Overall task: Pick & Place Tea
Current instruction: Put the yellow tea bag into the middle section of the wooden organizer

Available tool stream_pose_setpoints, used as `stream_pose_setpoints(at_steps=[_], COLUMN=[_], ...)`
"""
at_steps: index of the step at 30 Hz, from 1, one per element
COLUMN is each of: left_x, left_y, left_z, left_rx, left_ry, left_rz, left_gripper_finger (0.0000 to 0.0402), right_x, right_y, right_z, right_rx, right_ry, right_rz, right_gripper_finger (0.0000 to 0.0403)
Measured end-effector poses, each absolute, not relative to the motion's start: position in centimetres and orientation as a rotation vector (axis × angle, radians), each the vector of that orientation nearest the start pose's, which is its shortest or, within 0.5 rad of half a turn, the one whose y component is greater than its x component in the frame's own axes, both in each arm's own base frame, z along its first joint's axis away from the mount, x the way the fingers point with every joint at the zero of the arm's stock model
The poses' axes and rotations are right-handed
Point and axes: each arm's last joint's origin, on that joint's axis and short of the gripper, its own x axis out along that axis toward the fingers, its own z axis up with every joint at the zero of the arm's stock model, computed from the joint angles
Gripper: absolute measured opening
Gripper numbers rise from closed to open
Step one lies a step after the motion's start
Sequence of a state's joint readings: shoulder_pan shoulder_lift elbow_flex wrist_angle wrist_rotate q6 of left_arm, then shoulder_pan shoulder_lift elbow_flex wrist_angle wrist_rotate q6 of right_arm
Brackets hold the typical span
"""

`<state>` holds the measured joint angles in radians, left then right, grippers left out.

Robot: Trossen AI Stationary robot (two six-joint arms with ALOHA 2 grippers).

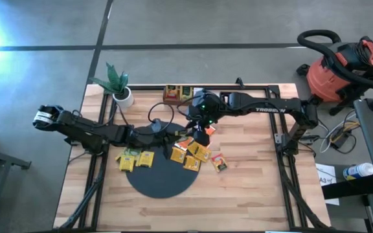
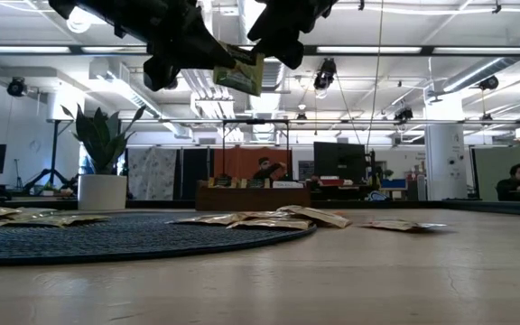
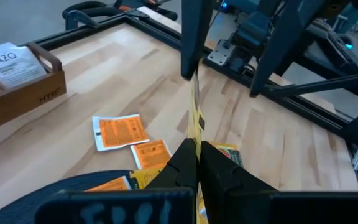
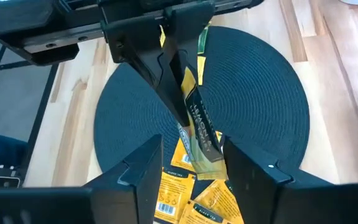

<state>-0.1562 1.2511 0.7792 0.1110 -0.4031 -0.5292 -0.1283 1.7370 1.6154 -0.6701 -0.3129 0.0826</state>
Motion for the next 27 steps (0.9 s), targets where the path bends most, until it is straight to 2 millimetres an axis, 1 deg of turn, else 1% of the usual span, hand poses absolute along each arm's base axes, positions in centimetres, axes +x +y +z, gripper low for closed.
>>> stream_pose_setpoints(at_steps=[6, 11, 14, 20, 24, 27], left_x=[27.10, 27.12, 27.13, 27.16, 27.18, 27.18], left_y=[-3.08, -3.14, -3.14, -3.17, -3.13, -3.07], left_z=[26.76, 26.78, 26.77, 26.88, 26.94, 26.99], left_rx=[-0.420, -0.420, -0.420, -0.426, -0.426, -0.425], left_ry=[0.229, 0.233, 0.233, 0.225, 0.214, 0.204], left_rz=[0.310, 0.288, 0.288, 0.274, 0.290, 0.309], left_gripper_finger=[0.0005, 0.0005, 0.0005, 0.0005, 0.0007, 0.0025], right_x=[37.94, 37.95, 37.95, 37.95, 37.95, 37.93], right_y=[-3.69, -3.67, -3.64, -3.55, -3.55, -3.57], right_z=[32.59, 32.59, 32.59, 32.59, 32.59, 32.57], right_rx=[0.250, 0.236, 0.214, 0.208, 0.208, 0.210], right_ry=[0.782, 0.781, 0.779, 0.779, 0.779, 0.782], right_rz=[0.152, 0.159, 0.168, 0.172, 0.173, 0.171], right_gripper_finger=[0.0141, 0.0115, 0.0089, 0.0020, 0.0010, 0.0009])
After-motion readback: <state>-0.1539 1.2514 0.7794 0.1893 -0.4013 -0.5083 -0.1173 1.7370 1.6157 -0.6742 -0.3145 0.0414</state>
